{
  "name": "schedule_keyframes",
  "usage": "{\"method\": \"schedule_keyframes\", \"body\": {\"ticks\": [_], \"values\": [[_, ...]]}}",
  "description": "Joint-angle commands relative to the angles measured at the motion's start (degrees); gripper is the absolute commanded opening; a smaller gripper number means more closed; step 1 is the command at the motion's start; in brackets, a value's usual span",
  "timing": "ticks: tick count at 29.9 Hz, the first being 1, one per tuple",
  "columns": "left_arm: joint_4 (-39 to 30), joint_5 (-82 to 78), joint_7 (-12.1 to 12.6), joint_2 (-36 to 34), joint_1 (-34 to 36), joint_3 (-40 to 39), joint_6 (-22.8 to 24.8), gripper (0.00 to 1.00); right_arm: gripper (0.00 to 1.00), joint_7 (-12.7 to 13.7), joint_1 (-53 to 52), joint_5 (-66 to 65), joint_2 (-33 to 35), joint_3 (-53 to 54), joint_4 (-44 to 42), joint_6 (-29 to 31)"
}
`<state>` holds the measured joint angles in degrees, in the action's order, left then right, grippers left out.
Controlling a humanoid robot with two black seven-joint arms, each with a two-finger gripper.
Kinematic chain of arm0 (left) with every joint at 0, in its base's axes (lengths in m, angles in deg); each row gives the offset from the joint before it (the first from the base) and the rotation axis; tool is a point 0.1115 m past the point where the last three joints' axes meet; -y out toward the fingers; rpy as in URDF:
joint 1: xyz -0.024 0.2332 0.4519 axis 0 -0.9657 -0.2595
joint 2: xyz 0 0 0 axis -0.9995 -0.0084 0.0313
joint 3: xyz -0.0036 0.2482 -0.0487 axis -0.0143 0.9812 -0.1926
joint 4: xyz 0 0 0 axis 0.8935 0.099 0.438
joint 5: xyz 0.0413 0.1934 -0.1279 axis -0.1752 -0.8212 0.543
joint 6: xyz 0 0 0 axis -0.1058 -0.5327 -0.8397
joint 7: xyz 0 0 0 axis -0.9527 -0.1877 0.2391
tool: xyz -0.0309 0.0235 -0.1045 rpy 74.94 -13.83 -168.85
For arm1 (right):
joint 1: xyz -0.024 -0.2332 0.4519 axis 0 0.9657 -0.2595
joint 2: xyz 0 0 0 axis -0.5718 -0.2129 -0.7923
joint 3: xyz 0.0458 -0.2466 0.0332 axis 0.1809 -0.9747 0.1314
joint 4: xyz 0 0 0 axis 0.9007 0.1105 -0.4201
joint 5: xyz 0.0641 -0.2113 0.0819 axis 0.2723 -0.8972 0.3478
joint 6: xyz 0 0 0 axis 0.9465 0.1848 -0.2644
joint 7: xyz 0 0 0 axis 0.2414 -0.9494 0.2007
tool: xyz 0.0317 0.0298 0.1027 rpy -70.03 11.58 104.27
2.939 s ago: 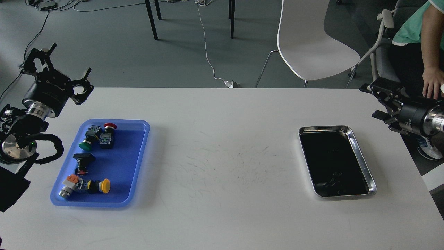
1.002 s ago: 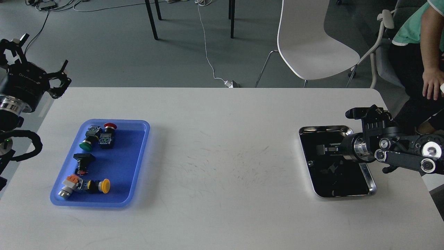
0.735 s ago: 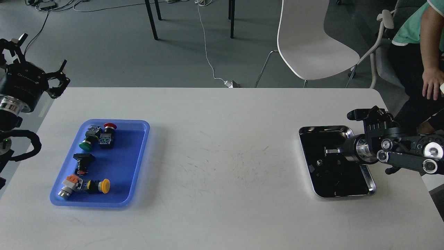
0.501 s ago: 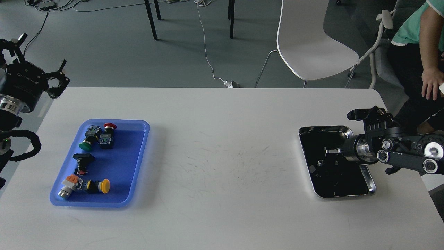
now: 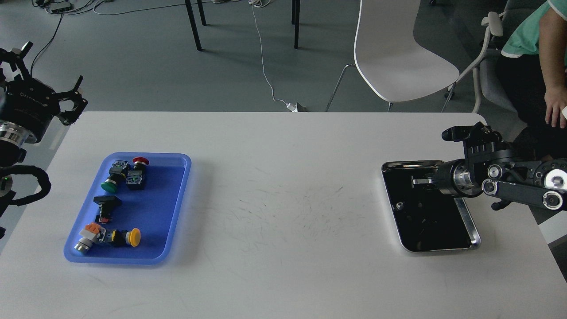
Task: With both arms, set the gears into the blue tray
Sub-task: 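Grasp the small black round part in the metal tray with right gripper, then carry the black part with the right gripper toward the table center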
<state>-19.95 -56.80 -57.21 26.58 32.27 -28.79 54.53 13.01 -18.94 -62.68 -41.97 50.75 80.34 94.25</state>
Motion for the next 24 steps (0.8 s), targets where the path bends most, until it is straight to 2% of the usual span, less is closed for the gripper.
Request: {"method": "schedule_keyframes", "body": {"ticks": [1,5,9,11,16,24], "values": [[0.0,0.0,-0.07,-0.01,0.0,0.0,-0.05,0.98,0.02,0.09,-1.95,0.32,-0.4,0.05,0.84,-0.02],[0.0,0.0,0.02,-0.01,0.0,0.0,-0.05,0.98,0.02,-0.09,-4.68,0.76,-1.62,0.22,2.94,-0.54],[0.0,0.0,0.02,0.08,0.0,0.0,-0.14,0.98,0.02,-1.93,-6.79,5.93,-4.87,0.66,4.44,-0.98],[0.0,0.0,0.02,0.17,0.09,0.09,-0.14,0.98,0.02,-2.9,-7.5,9.09,-7.42,0.66,4.88,-1.07],[0.0,0.0,0.02,0.25,0.09,0.09,-0.14,0.98,0.02,-3.34,-7.76,15.08,-15.67,0.84,4.27,-2.47],[-0.09,-0.09,0.02,0.17,0.18,0.09,-0.14,0.98,0.02,-5.1,-7.15,16.23,-27.37,0.93,-0.64,-5.46]]}}
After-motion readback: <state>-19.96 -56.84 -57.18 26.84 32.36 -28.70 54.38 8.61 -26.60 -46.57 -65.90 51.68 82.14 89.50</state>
